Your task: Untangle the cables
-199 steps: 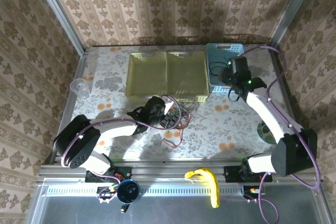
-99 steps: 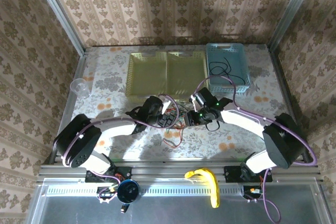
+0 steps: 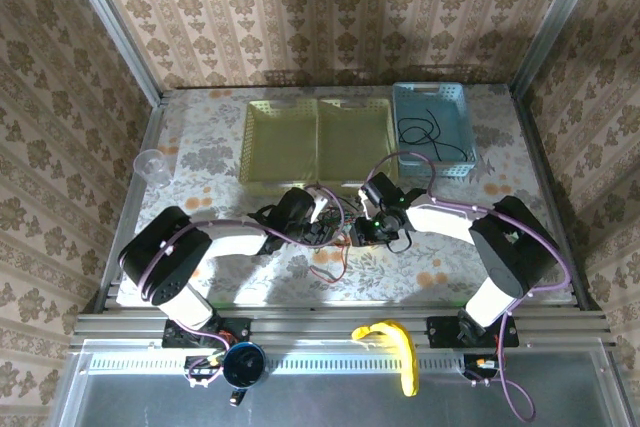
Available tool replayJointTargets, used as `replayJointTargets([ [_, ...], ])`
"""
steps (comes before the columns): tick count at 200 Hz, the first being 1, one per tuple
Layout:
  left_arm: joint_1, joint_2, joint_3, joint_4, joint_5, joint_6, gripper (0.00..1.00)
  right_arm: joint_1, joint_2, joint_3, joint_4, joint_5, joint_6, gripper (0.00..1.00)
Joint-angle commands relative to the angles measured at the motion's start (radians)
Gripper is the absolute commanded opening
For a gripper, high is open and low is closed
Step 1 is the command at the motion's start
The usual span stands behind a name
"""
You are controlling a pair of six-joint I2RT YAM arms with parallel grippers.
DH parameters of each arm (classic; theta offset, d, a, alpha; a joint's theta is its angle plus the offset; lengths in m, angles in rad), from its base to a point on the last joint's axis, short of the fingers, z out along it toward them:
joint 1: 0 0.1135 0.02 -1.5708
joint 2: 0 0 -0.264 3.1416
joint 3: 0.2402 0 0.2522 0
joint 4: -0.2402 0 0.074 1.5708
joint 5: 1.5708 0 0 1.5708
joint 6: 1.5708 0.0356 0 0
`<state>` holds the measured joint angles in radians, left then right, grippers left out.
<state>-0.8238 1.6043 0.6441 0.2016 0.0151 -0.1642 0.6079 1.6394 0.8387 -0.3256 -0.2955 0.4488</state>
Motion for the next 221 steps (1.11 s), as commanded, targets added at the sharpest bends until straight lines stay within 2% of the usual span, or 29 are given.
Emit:
replayJointTargets([
  [1,0.002,0.026,0.015,-0.002,0.016,0.0,0.73,0.004,0.025,0.024,0.035,0.016,0.021,0.36],
  [83,0.002,0.036,0.008,-0.014,0.028,0.009,0.71,0.004,0.038,0.054,0.081,0.021,0.045,0.34],
  [118,0.002,0.034,0.008,-0.018,0.026,0.009,0.72,0.004,0.058,0.063,0.059,0.061,0.053,0.31],
  [158,0.002,0.034,0.008,-0.018,0.023,0.008,0.72,0.003,0.033,0.022,0.048,0.099,0.054,0.24],
  [195,0.002,0.042,0.008,-0.018,0.016,0.005,0.72,0.001,-0.018,-0.023,0.057,0.115,0.066,0.11],
  [221,0.002,0.056,0.011,-0.022,0.007,0.004,0.71,-0.003,-0.069,-0.049,0.034,0.219,0.078,0.06],
])
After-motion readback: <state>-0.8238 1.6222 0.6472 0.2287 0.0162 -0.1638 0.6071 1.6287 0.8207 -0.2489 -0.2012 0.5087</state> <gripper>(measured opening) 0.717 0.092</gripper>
